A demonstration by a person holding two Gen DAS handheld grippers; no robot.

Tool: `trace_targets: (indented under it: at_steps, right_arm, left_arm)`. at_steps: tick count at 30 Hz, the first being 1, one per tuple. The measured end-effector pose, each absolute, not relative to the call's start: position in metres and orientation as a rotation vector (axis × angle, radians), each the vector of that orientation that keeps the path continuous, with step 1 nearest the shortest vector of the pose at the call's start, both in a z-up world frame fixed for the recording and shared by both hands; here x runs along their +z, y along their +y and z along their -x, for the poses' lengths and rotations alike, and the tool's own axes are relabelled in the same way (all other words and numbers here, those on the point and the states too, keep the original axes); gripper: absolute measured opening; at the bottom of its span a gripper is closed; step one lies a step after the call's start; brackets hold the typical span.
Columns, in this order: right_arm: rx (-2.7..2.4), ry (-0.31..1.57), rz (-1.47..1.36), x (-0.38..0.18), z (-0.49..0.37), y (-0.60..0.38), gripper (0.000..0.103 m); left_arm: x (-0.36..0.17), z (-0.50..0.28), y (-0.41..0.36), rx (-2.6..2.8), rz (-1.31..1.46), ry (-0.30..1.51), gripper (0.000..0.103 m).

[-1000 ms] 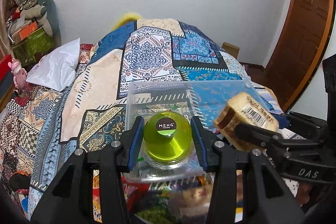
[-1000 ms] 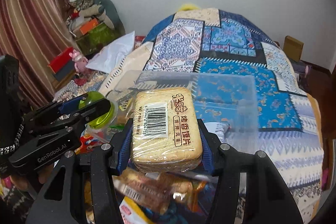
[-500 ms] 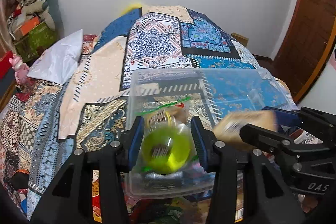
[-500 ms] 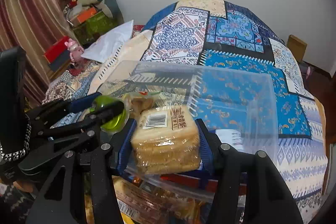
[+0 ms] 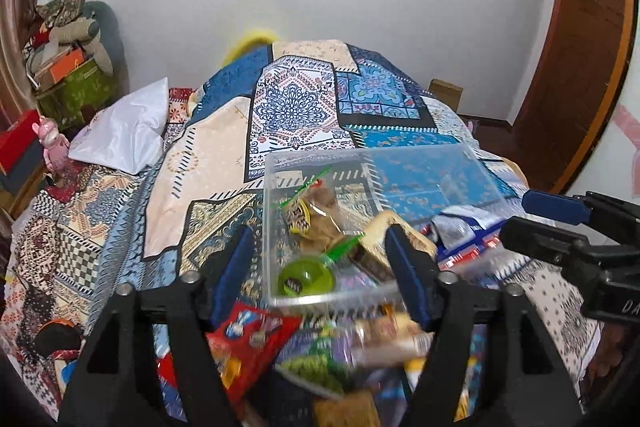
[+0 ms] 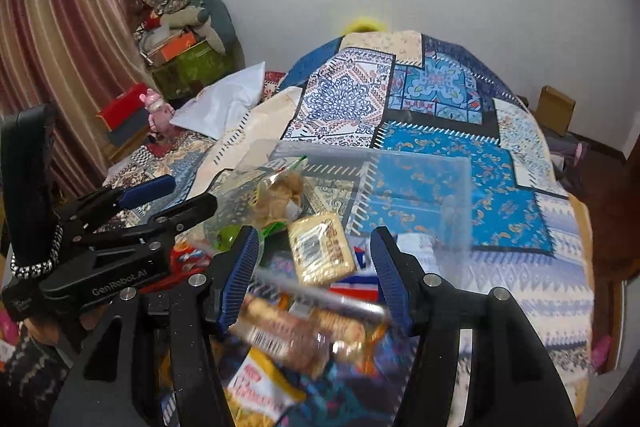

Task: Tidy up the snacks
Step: 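Lower the biscuit block and green jar into the clear box, open both tools, then grasp the orange cookie bag with the right tool while the left tool grasps the biscuit tube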

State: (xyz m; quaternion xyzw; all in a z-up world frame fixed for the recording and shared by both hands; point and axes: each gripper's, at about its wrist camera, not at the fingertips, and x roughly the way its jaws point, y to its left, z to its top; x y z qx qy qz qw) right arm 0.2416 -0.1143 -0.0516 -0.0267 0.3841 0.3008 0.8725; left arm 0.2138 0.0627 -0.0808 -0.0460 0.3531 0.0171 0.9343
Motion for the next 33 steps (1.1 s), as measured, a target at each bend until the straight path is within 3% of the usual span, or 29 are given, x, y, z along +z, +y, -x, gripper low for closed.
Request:
trace_targets:
  at_steps: [16,31,33]
  right_arm:
    - [0.612,0.887,0.084,-0.084,-0.155,-0.156,0.062]
    - [0.596,1.033,0.098,-0.14,-0.121,-0.166,0.062]
    - [0.604,1.042,0.092,-0.145,-0.119,-0.166,0.067]
  left_arm:
    - [-0.122,-0.116,0.062,0.084,0.081,0.842,0.074]
    - [-0.191,-0.09,0.089,0.145,0.197,0.977,0.074]
    - [-0.196,-0.092,0.086,0.134,0.199,0.989,0.074]
